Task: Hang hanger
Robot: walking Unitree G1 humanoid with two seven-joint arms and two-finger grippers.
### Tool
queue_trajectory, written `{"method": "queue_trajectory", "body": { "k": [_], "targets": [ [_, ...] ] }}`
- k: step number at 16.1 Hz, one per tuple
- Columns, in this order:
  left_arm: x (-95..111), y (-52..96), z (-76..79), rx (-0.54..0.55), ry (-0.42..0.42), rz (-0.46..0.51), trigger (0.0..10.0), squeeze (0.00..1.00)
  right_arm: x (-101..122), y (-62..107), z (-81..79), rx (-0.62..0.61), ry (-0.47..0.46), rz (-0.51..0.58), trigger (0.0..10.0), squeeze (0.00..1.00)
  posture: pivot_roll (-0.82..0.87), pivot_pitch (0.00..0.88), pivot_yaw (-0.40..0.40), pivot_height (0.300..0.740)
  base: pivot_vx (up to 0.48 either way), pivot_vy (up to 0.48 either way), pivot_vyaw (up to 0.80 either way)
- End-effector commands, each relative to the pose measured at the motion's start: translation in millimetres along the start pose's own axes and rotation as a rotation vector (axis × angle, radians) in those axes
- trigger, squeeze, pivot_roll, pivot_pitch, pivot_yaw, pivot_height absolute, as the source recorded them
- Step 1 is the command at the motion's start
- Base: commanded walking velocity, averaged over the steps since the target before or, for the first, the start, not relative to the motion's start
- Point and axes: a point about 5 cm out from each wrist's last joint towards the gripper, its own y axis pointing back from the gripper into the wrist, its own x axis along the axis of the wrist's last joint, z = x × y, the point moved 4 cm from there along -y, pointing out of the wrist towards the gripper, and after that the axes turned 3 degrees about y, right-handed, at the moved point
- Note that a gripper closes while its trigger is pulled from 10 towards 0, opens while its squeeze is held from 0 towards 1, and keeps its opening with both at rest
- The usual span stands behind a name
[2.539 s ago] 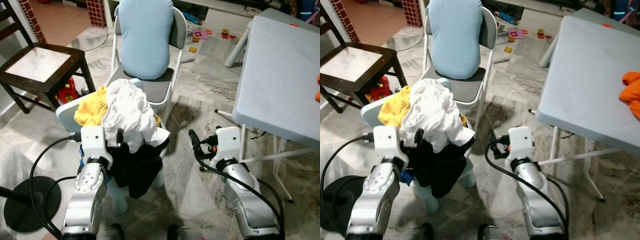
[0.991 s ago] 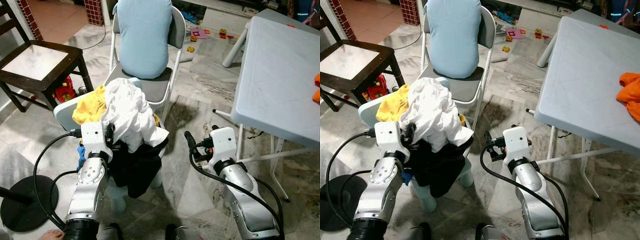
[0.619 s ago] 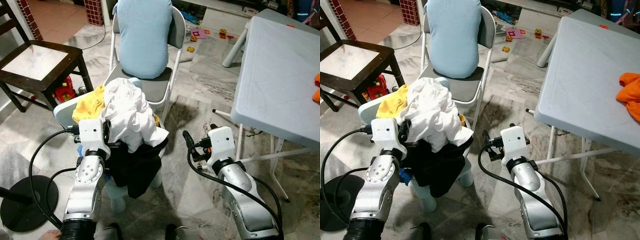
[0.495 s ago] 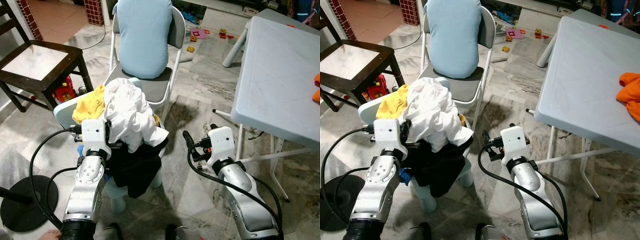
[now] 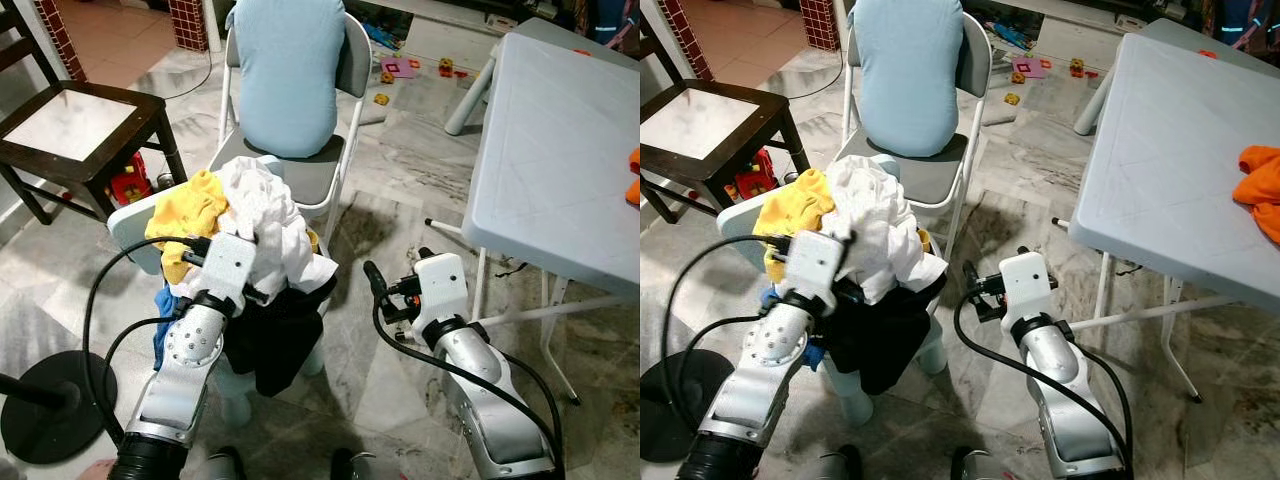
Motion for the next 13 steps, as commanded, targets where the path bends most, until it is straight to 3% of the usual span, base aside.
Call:
{"method": "queue_trajectory", "body": {
  "k": [1, 2, 3, 4, 6, 13],
  "targets": [
    [-8.9, 3.2, 9.7, -0.06, 0.038, -0.054, 10.0, 0.0, -4.3, 1.4, 2.2, -0.006, 0.006, -0.012, 10.0, 0.0, -0.06, 0.192, -0.106, 0.74, 0.0, 0.0, 0.0],
    [-9.2, 3.6, 7.7, -0.05, 0.021, -0.056, 10.0, 0.0, -5.0, 2.1, 3.1, -0.009, 0.006, -0.014, 10.0, 0.0, -0.06, 0.198, -0.103, 0.74, 0.0, 0.0, 0.0],
    [-9.4, 3.6, 1.8, -0.016, -0.005, -0.052, 10.0, 0.92, -5.8, 2.6, 3.8, -0.01, 0.006, -0.016, 10.0, 0.0, -0.06, 0.198, -0.103, 0.74, 0.0, 0.0, 0.0],
    [-9.7, 3.6, -2.9, 0.014, -0.013, -0.052, 10.0, 1.0, -5.9, 2.8, 3.8, -0.011, 0.005, -0.016, 10.0, 0.0, -0.06, 0.198, -0.103, 0.74, 0.0, 0.0, 0.0],
    [-7.9, 4.2, -5.1, 0.041, -0.03, -0.046, 10.0, 1.0, -5.0, 2.8, 2.8, -0.01, 0.005, -0.015, 10.0, 0.0, -0.06, 0.199, -0.103, 0.74, 0.0, 0.0, 0.0],
    [-13.9, 13.1, 17.4, 0.015, 0.033, -0.102, 10.0, 1.0, -5.2, 3.6, 0.0, -0.001, 0.002, -0.017, 10.0, 0.0, -0.06, 0.208, -0.107, 0.74, 0.0, 0.0, 0.0]
  ]
}}
